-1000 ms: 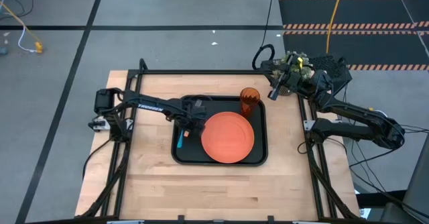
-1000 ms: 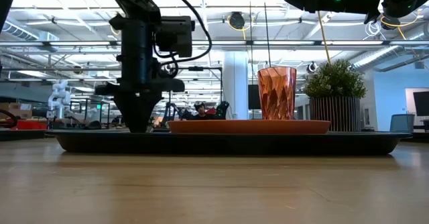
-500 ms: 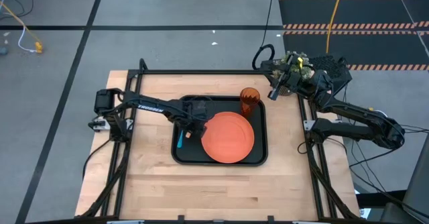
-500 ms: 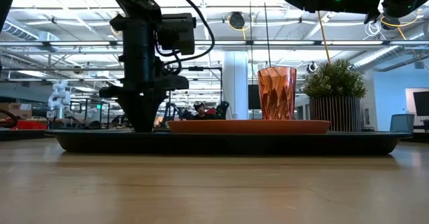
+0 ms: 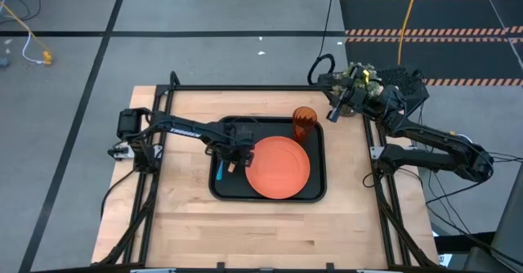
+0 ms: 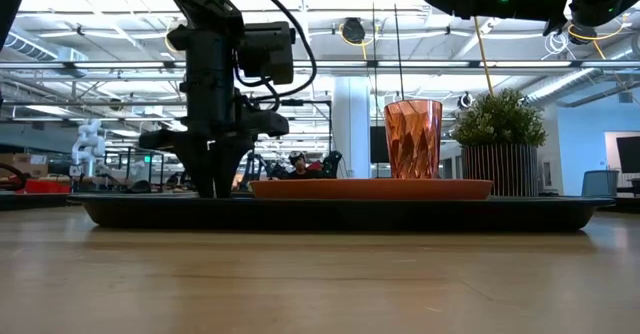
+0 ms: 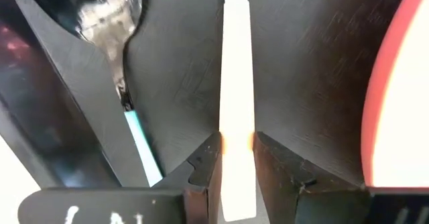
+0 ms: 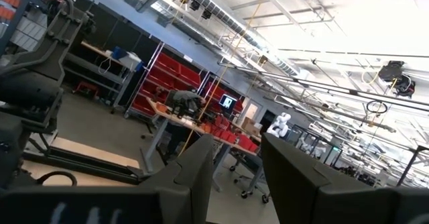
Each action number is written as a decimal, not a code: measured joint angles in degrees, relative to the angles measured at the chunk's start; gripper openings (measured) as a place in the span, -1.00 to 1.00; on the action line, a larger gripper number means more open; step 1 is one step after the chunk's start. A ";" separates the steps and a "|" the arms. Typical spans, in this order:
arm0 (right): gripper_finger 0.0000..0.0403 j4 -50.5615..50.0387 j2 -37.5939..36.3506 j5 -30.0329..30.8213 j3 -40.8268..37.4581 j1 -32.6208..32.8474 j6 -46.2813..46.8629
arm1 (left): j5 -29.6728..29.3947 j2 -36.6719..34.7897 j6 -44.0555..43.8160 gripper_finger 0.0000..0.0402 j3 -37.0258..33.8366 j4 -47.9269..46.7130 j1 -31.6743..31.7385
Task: Pick and place plate/cup/fork/spoon on tray
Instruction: Adjust the orange fork on the black serving tray, then adjust the blue spoon on the black serving tray
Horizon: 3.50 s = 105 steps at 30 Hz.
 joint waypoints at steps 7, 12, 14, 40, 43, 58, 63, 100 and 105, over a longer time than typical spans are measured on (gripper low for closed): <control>-0.41 -0.04 0.00 0.01 0.00 0.00 -1.23 | 1.67 -0.31 -0.12 -0.58 -0.09 0.07 -0.78; -0.41 -0.07 0.00 0.01 0.00 -0.02 -1.88 | 1.61 -0.68 -1.47 -0.58 -0.20 0.75 -1.79; -0.41 -0.08 0.00 0.01 0.00 -0.04 -2.35 | 1.63 -0.68 -2.84 -0.58 -0.20 0.96 -1.78; -0.41 -0.06 0.00 0.01 0.00 -0.04 -2.40 | 0.42 -0.70 -15.95 -0.59 -0.17 1.49 -3.99; -0.41 -0.06 0.00 0.01 0.00 -0.04 -2.43 | 0.41 -0.70 -16.89 -0.59 -0.17 1.49 -4.39; -0.41 0.24 0.00 0.01 0.00 -0.04 -2.56 | -1.10 -0.72 -19.60 -0.59 -0.15 1.44 -5.55; -0.41 0.26 0.00 0.02 0.00 -0.04 -2.56 | -2.24 -0.72 -20.42 -0.59 -0.15 1.40 -5.51; -0.41 0.79 0.02 0.03 0.01 -0.07 -2.58 | -4.04 -10.23 -11.64 -0.59 -0.23 7.76 -3.35; -0.41 0.79 0.01 0.08 0.02 -0.07 -2.58 | -4.25 -14.12 2.00 -0.60 0.26 23.25 -0.46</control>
